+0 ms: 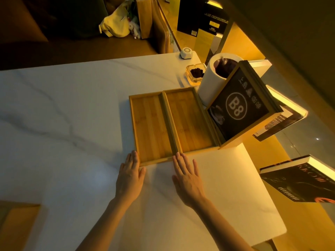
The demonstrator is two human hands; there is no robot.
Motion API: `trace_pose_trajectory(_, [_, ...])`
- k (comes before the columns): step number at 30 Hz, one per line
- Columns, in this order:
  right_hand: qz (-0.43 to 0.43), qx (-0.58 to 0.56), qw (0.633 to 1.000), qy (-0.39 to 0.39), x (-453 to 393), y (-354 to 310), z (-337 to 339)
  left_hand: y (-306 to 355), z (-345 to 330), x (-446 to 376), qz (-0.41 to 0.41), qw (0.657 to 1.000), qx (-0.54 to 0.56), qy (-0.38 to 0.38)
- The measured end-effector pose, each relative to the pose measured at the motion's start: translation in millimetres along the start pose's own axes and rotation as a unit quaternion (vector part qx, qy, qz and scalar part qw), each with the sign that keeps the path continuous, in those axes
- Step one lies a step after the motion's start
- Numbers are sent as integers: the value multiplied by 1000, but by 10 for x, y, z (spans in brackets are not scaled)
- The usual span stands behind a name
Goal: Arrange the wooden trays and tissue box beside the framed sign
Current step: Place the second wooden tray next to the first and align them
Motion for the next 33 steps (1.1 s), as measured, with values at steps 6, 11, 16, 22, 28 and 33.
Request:
trace_pose_trajectory(6, [-2, -2, 1000, -4, -9, 1, 5, -10, -8, -16, -2, 1000, -2, 0])
trace_pose_trajectory(11, [-16, -5, 1000, -8, -10, -16, 1, -4, 12, -17, 3, 1000, 1, 5])
trace_pose_trajectory(16, [-26, -2, 1000, -8, -21, -59, 12, 1, 39, -14, 14, 1000, 6, 11])
trace_pose_trajectory(22, [-33, -6, 999, -11, -19, -68, 19, 13, 42, -9, 13, 1000, 6, 9])
trace_pose_trajectory(28, [-46, -14, 999, -6, -25, -105, 0, 2, 27, -15, 18, 1000, 5, 6])
trace_pose_trajectory(33, [-40, -21, 999, -13, -16, -81, -22, -9, -17, -11, 12, 1000, 19, -16])
Point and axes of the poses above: each hand's wrist, its own x-axis away from the middle knuckle, its own z-axis out of the back of the hand, y = z × x, the point moved 8 cm from there along -x, towards the middle knuckle, and after that the axes turned 3 degrees about -x, right-handed, at the moved point
